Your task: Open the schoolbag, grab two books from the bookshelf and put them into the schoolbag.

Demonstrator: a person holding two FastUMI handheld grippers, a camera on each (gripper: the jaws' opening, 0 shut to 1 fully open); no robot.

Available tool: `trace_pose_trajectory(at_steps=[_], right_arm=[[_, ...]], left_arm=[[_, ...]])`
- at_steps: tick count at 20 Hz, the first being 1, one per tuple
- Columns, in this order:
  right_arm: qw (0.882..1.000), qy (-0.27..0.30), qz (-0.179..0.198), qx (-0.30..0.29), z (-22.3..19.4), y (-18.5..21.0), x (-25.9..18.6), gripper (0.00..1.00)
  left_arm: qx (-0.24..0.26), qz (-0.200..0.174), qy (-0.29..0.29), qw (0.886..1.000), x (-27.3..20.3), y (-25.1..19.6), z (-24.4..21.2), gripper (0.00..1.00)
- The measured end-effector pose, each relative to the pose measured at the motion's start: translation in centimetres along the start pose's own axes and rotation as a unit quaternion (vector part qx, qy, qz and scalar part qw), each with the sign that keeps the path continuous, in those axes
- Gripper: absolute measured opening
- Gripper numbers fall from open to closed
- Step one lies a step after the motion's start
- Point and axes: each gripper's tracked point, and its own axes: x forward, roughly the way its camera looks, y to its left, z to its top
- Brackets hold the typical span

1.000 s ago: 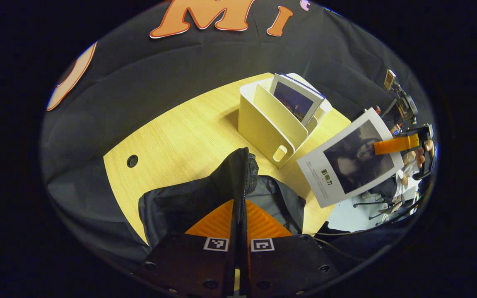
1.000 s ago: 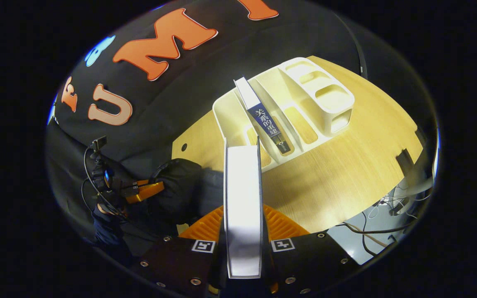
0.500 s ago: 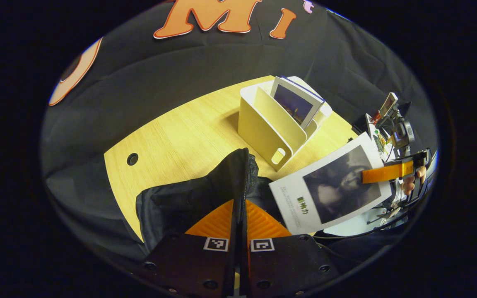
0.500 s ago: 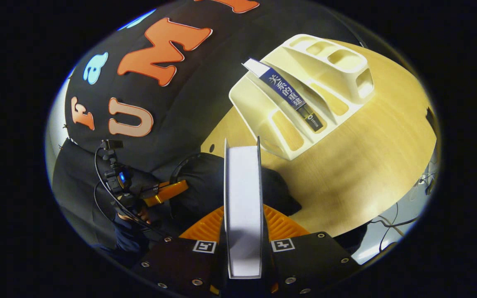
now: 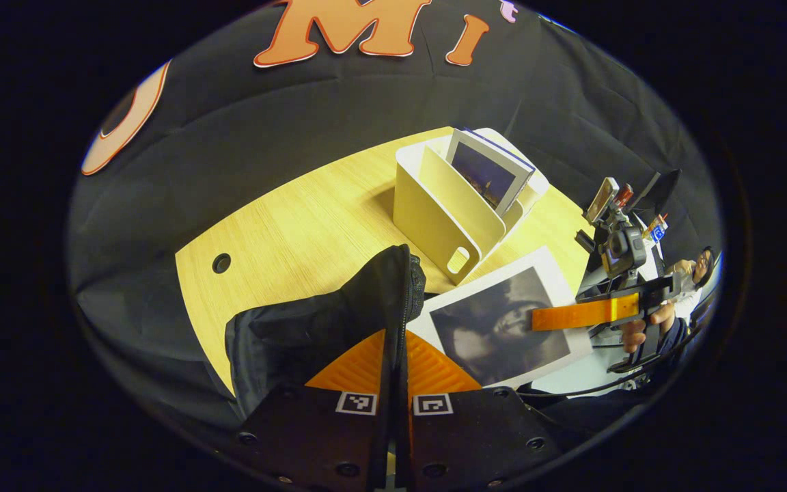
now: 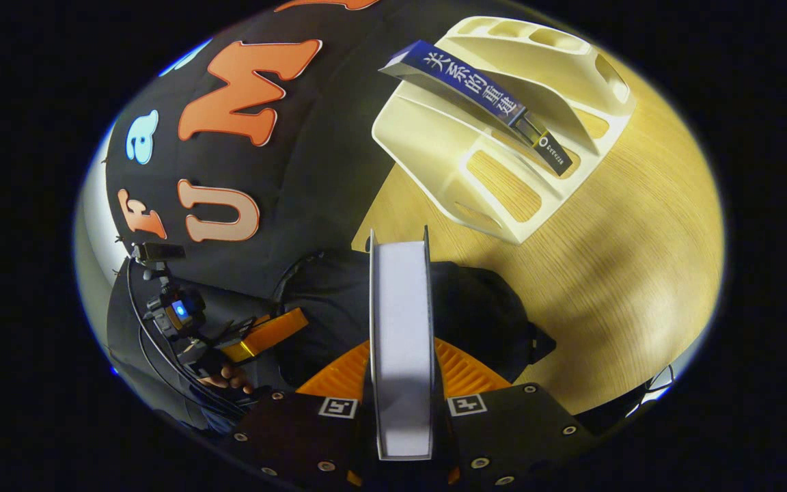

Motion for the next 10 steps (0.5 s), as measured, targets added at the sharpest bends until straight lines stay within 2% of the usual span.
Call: trace_pose_trajectory(at_steps=[10], right_arm=[[0.999,0.015,0.030,0.001,-3.3,0.5,7.7,0.33]], left_arm=[[-0.016,-0.005,-0.010,1.000,0.3,-0.8,0.2,0.06]])
